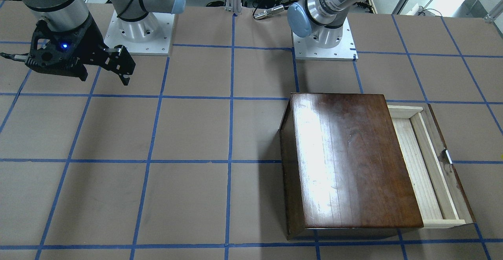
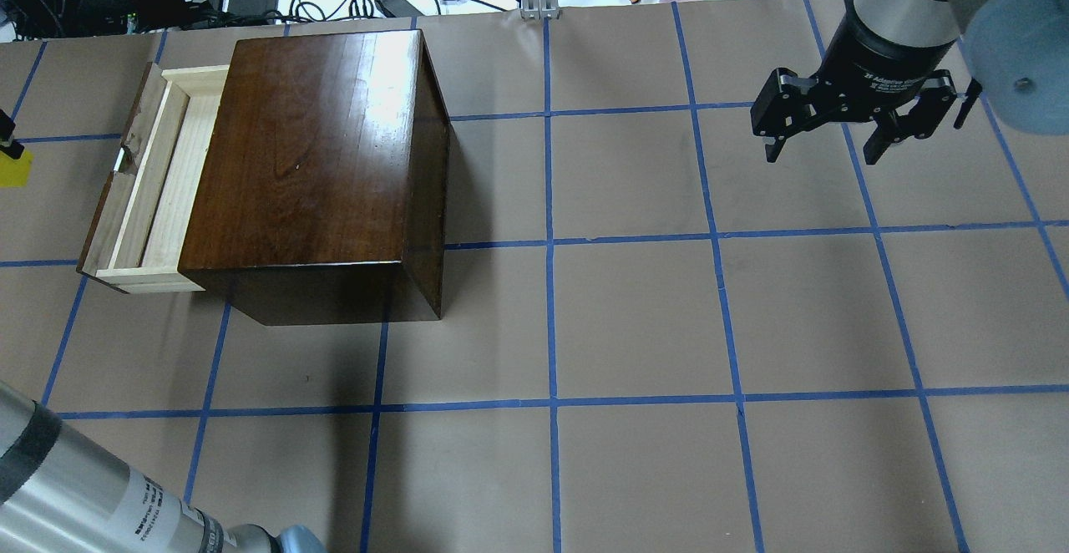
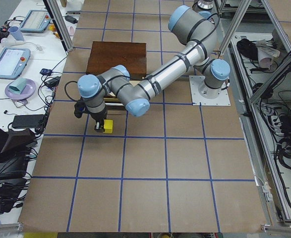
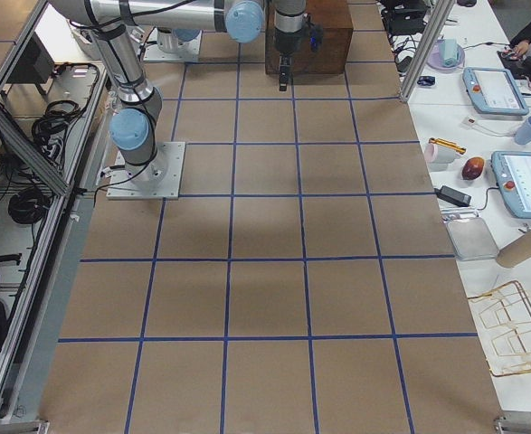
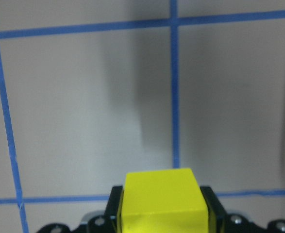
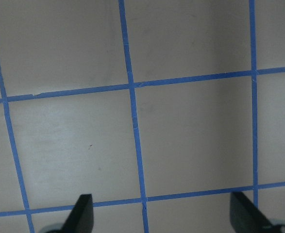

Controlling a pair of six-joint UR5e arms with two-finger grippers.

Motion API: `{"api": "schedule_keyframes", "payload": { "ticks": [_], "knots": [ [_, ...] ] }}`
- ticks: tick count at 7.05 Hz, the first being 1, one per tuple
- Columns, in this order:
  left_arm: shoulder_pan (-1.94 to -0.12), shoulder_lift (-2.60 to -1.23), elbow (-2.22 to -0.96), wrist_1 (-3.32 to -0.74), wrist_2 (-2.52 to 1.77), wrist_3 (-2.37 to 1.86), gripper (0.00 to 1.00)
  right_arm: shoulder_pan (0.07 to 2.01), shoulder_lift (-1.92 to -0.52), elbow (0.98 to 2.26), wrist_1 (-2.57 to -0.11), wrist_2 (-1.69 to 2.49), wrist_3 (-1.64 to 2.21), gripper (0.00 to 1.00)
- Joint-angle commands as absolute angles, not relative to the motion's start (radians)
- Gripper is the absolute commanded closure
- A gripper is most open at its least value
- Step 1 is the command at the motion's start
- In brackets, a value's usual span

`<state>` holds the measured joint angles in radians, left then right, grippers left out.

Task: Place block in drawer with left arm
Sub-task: 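Lift the yellow cube and carry it over the open drawer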

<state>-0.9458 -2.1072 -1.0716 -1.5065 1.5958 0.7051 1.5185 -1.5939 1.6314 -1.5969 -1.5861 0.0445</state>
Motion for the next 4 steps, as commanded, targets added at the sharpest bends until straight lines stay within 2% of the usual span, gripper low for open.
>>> {"api": "schedule_keyframes", "payload": {
  "ticks": [1, 4],
  "knots": [
    [-1.073, -2.039, -1.032, -1.618, 1.592, 0.565, 1.00, 1.519, -1.594, 1.631, -1.597, -1.586, 0.044, 0.00],
    [-1.190, -2.022, -1.121, -1.626, 1.549, 0.451, 1.00, 1.519, -1.594, 1.631, -1.597, -1.586, 0.044, 0.00]
  ]
}}
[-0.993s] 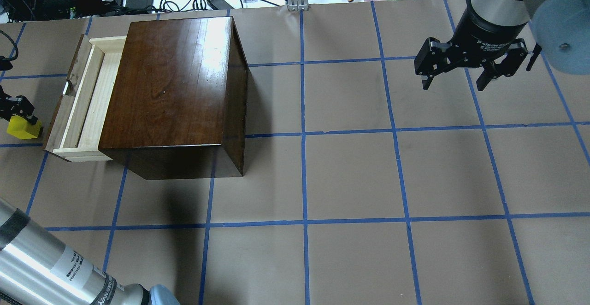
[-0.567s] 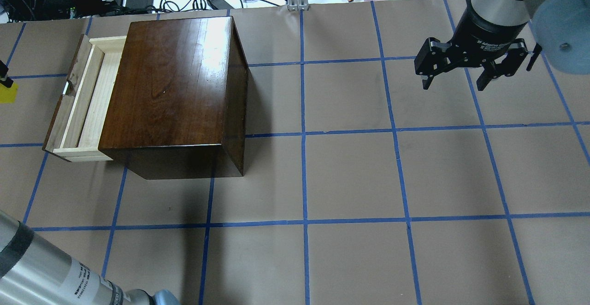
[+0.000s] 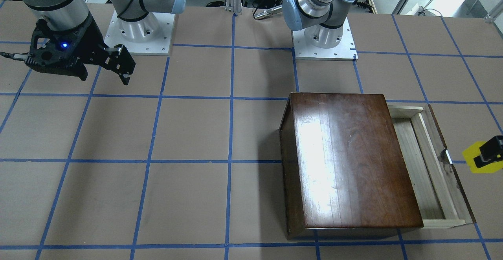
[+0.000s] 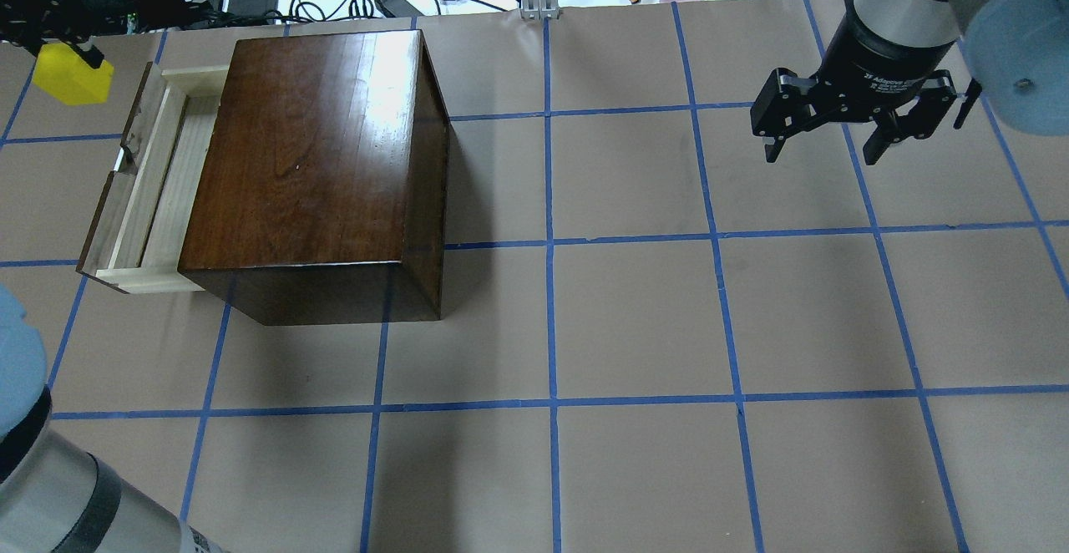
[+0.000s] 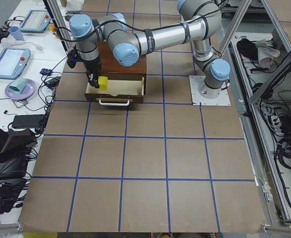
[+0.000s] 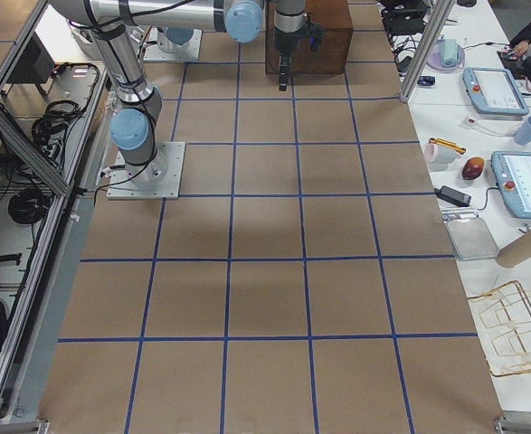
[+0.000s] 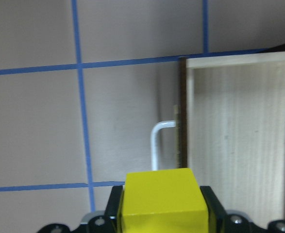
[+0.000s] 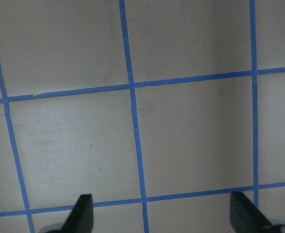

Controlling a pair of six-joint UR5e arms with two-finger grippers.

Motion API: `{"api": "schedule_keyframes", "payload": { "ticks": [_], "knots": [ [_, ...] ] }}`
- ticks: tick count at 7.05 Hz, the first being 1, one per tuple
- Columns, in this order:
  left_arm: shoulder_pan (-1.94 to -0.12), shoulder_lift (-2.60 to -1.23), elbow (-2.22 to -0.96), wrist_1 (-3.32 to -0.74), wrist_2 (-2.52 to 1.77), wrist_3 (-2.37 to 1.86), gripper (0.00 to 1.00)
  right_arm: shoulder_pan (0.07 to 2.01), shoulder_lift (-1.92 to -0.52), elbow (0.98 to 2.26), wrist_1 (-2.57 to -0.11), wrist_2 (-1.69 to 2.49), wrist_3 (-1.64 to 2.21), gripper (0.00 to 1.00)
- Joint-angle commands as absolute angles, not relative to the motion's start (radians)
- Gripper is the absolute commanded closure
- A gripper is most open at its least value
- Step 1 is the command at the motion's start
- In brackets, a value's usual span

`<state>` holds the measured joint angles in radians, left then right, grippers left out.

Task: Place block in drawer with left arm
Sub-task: 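Lift the yellow cube and carry it over the open drawer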

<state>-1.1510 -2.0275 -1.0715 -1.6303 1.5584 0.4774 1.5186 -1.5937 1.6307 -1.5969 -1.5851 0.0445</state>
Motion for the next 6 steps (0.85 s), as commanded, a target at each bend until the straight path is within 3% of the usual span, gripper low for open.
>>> {"api": "schedule_keyframes", "payload": {
  "ticks": [1, 6],
  "knots": [
    [-1.190, -2.031, -1.162, -1.620, 1.549, 0.454, 1.00, 1.519, -1.594, 1.631, -1.597, -1.586, 0.044, 0.00],
    [-1.181, -2.086, -1.258, -1.566, 1.552, 0.488, 1.00, 1.519, -1.594, 1.631, -1.597, -1.586, 0.044, 0.00]
  ]
}}
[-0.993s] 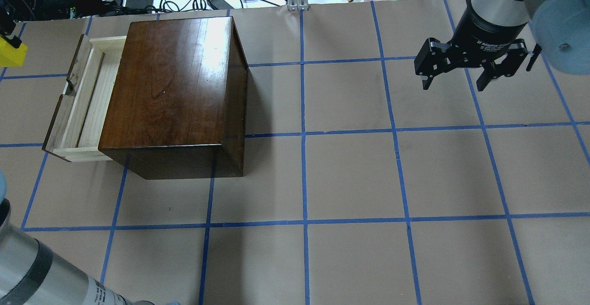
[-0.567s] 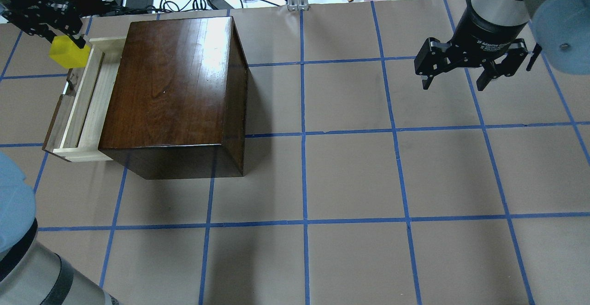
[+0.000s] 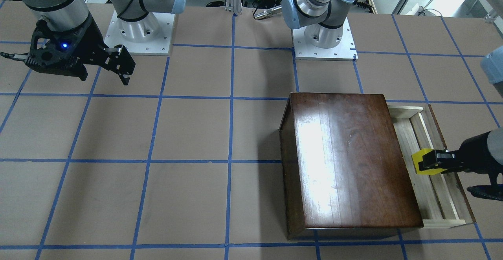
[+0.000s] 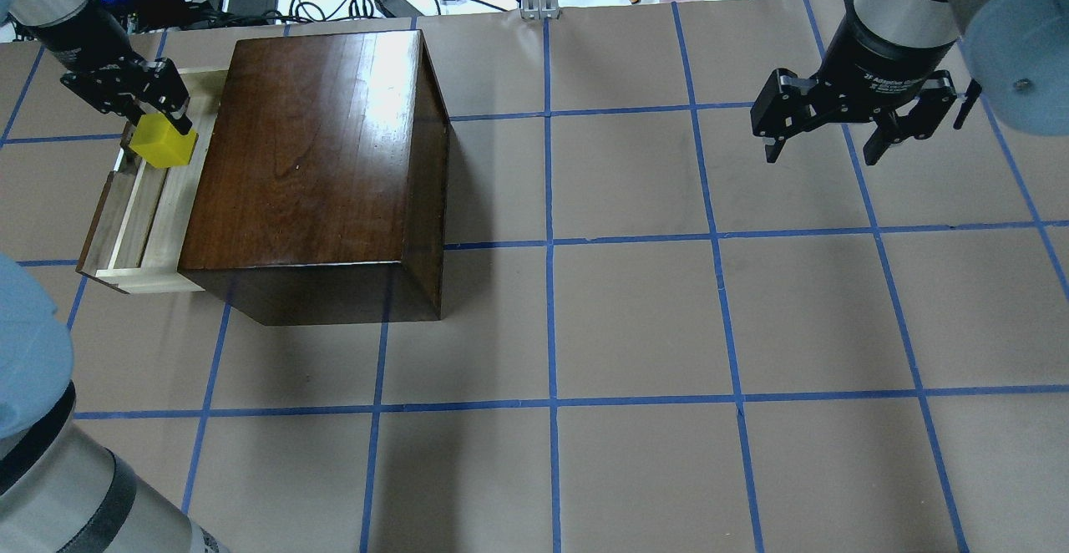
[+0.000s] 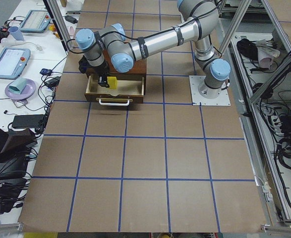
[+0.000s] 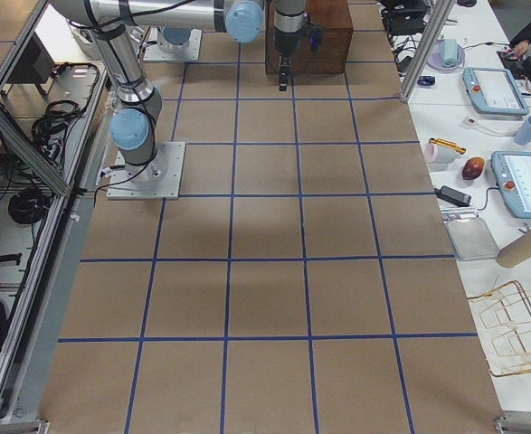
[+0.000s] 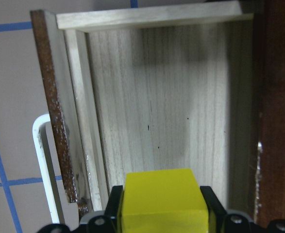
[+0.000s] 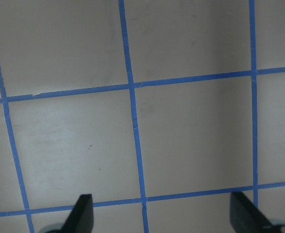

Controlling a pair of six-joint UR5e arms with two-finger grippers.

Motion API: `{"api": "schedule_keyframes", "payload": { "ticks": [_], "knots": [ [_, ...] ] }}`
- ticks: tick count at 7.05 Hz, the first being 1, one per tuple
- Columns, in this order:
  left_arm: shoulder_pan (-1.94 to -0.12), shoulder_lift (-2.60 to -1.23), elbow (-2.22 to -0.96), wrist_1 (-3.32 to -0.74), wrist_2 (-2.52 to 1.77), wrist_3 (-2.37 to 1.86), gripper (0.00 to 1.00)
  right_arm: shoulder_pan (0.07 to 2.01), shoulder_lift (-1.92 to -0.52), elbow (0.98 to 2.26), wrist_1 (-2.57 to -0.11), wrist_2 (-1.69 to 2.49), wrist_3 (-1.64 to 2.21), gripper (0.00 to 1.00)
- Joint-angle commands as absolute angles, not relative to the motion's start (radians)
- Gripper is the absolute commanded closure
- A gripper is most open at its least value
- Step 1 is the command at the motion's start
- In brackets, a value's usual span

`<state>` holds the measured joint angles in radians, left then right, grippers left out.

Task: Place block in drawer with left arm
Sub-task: 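Lift the yellow cube and carry it over the open drawer, then lower the cube into the drawer and open the left gripper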

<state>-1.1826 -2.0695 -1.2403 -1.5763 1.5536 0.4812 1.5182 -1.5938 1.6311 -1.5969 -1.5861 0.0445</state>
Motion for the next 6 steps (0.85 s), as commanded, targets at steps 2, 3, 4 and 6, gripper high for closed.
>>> {"api": "schedule_keyframes", "payload": {
  "ticks": [2, 3, 4, 6],
  "knots": [
    [-1.180, -2.077, -1.282, -1.569, 1.565, 0.486, 0.39, 1.519, -1.594, 1.631, -1.597, -1.586, 0.044, 0.00],
    [-1.180, -2.063, -1.285, -1.575, 1.569, 0.486, 0.00, 1.519, -1.594, 1.631, -1.597, -1.586, 0.044, 0.00],
    [-1.180, -2.053, -1.282, -1.586, 1.572, 0.486, 0.00, 1.519, -1.594, 1.632, -1.597, -1.586, 0.044, 0.00],
    [-1.198, -2.010, -1.266, -1.592, 1.572, 0.476, 0.00, 1.519, -1.594, 1.631, -1.597, -1.586, 0.044, 0.00]
  ]
}}
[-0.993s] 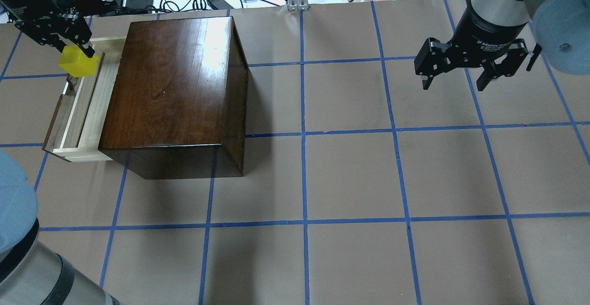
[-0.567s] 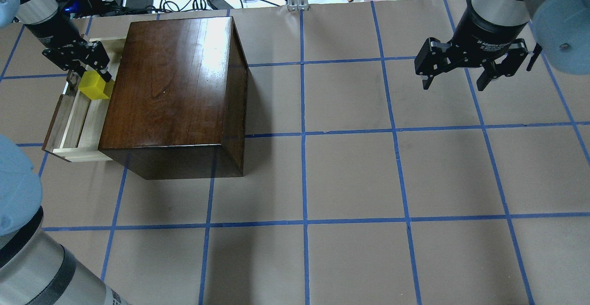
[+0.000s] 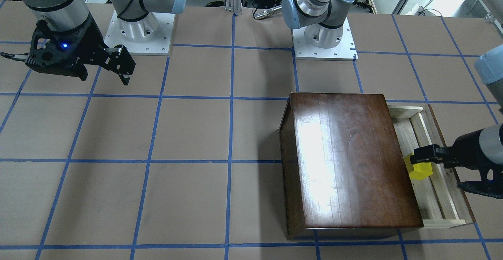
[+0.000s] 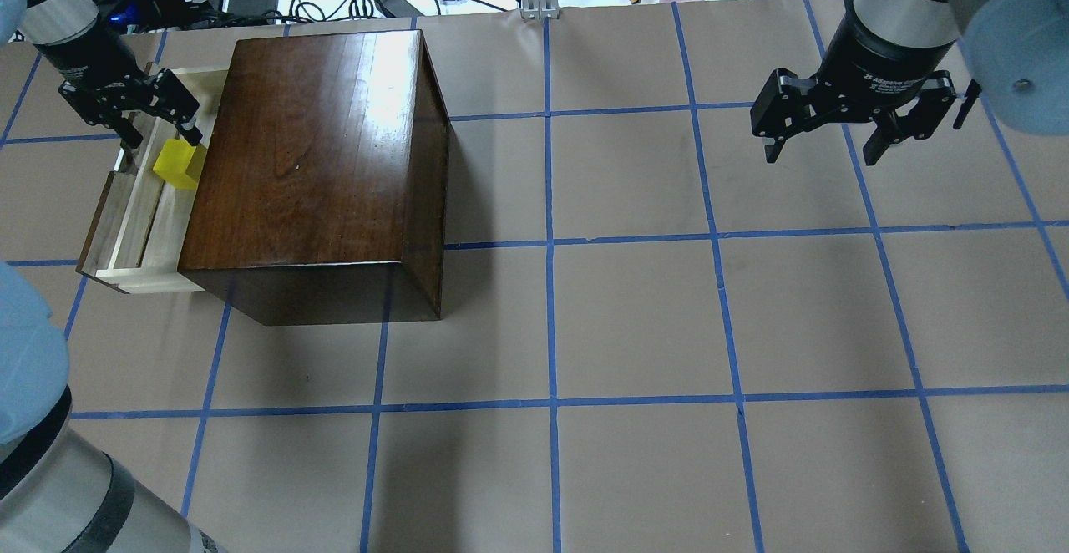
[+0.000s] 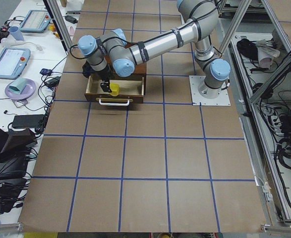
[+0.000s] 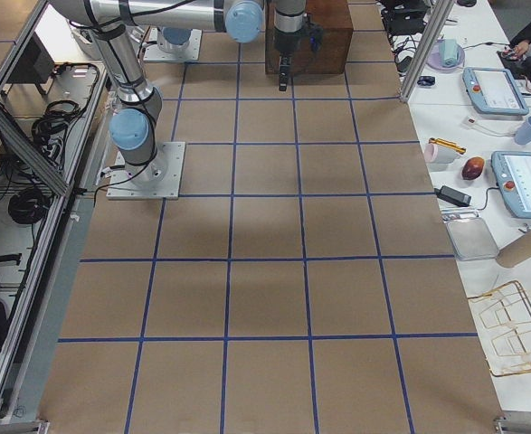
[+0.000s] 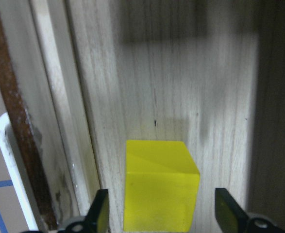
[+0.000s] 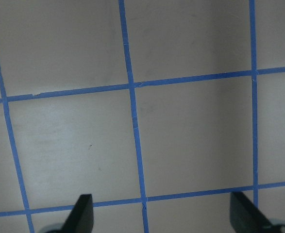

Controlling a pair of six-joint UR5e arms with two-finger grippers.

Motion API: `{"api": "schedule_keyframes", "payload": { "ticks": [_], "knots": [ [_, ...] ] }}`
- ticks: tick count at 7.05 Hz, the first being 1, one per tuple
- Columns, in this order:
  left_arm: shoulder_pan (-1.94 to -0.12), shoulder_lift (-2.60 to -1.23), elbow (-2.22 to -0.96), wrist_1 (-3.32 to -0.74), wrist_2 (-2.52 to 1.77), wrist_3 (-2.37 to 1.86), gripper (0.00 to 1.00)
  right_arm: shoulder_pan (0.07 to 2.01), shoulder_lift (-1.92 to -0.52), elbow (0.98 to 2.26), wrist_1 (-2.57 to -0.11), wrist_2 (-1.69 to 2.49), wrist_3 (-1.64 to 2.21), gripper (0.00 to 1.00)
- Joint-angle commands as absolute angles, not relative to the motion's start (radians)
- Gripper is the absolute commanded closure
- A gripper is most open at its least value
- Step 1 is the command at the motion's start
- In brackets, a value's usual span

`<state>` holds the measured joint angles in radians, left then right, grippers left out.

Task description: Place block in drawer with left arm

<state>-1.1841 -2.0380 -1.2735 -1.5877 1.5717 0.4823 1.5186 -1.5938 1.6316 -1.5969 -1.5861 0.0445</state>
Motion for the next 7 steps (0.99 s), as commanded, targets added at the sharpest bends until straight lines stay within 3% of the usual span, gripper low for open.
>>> {"api": "schedule_keyframes", "payload": {
  "ticks": [1, 7],
  "knots": [
    [-1.218, -1.976, -1.261, -1.598, 1.572, 0.435, 0.00, 1.517, -1.594, 1.631, -1.597, -1.586, 0.044, 0.00],
    [-1.468, -1.856, -1.284, -1.679, 1.565, 0.124, 0.00, 1.519, -1.594, 1.632, -1.597, -1.586, 0.044, 0.00]
  ]
}}
